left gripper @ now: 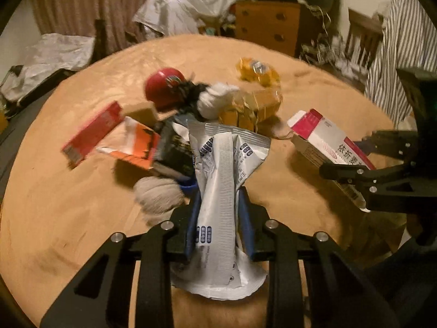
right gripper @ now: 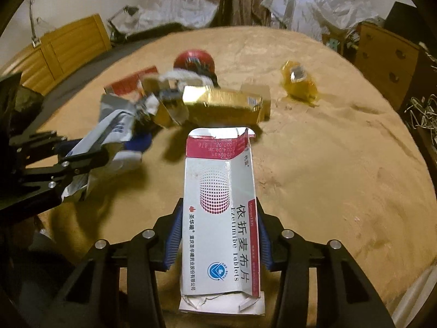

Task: Collect trash
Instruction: 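Lift the medicine box and silver wrapper and carry both toward the white bucket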

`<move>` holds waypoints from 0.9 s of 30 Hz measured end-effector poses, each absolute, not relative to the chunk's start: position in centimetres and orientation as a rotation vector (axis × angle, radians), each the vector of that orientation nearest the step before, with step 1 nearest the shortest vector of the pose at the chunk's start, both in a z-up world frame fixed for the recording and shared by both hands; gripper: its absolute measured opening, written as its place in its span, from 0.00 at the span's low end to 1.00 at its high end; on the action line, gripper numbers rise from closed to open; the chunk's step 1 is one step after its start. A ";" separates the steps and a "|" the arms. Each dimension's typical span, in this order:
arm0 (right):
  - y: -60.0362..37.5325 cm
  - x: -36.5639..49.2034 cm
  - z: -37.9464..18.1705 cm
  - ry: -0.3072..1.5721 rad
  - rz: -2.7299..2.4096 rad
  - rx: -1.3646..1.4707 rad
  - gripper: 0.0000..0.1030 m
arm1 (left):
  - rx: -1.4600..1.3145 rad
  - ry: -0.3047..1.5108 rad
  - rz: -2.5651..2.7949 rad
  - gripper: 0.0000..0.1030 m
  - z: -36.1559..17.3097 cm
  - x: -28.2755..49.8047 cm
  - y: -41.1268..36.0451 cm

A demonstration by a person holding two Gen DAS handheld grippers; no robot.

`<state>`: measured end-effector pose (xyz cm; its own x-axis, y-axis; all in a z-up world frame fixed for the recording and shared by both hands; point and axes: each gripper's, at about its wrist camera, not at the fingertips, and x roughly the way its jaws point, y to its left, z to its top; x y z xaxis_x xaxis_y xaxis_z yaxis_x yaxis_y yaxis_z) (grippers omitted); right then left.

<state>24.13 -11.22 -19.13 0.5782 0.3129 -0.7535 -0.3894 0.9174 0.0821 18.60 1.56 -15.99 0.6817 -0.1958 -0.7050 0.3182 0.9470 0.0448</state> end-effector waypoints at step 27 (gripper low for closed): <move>-10.1 7.9 -4.7 0.263 0.323 -0.023 0.49 | 0.022 0.232 0.177 0.28 -4.9 3.6 2.3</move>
